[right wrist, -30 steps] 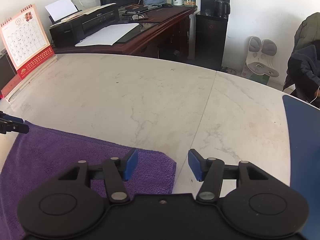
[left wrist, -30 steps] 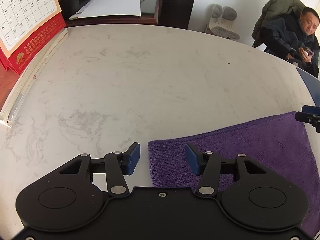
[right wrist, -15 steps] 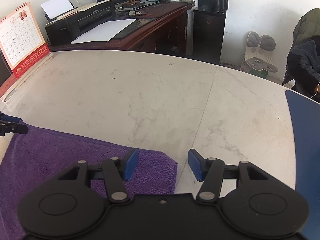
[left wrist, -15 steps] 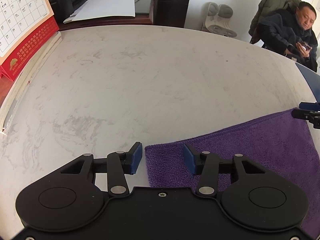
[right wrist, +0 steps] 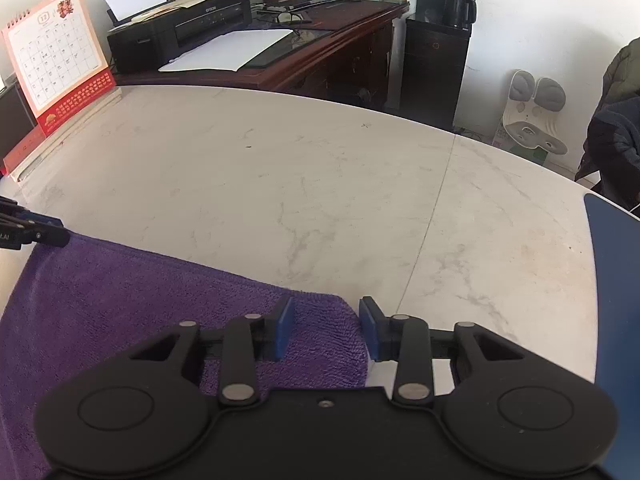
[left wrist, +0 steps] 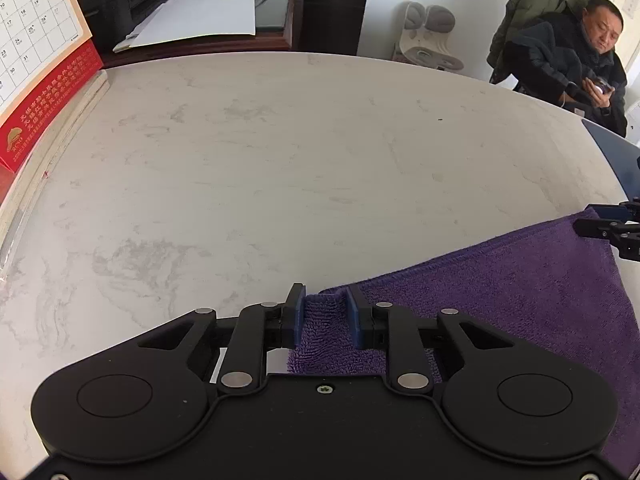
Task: Fold towel
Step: 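Close both grippers on the towel corners, then lift both gripped towel corners up off the table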
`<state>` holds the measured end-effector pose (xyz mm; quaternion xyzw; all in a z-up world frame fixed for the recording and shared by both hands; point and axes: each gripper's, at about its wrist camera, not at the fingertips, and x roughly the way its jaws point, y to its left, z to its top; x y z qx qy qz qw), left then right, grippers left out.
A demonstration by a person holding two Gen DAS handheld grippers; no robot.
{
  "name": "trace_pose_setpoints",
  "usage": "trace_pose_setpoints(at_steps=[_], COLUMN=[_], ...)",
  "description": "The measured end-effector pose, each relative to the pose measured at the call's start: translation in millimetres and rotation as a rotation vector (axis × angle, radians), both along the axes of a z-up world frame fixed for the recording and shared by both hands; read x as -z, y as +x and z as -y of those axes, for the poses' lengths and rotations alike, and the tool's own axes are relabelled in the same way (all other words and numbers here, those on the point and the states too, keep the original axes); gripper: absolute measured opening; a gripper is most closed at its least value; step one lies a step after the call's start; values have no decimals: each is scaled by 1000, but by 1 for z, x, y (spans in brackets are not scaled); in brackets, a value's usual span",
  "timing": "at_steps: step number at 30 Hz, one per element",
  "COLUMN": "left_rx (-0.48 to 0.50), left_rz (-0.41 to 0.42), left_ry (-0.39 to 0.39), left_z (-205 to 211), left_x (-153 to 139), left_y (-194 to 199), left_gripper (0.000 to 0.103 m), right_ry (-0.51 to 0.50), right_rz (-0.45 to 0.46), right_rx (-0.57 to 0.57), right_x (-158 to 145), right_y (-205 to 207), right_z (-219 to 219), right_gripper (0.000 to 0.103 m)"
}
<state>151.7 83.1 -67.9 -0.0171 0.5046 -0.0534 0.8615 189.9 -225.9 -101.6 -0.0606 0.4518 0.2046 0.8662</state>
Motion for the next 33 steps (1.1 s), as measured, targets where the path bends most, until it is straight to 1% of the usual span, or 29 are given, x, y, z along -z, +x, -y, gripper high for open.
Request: trace_pose_setpoints(at_steps=[2, 3, 5, 8, 15, 20, 28, 33], left_rx=[7, 8, 12, 19, 19, 23, 30, 43], left_rz=[-6, -7, -9, -12, -8, 7, 34, 63], left_ry=[-13, -16, -17, -18, -24, -31, -46, -62], left_z=[0, 0, -1, -1, -1, -1, 2, 4], left_x=[0, 0, 1, 1, -1, -9, -21, -34], left_y=[0, 0, 0, 0, 0, -4, -15, -29], left_gripper=[11, 10, 9, 8, 7, 7, 7, 7], right_ry=[1, 2, 17, 38, 68, 90, 127, 139], right_rz=[-6, -9, -20, -36, -26, -10, 26, 51], right_rx=[-26, -38, -48, -61, -61, -59, -69, -93], right_x=[-1, -1, -2, -2, -3, -10, -29, -44], right_y=[1, 1, 1, 3, -1, -6, -18, -34], right_z=[0, 0, 1, 4, 7, 9, 15, 18], right_gripper=[19, 18, 12, 8, 6, 5, 5, 5])
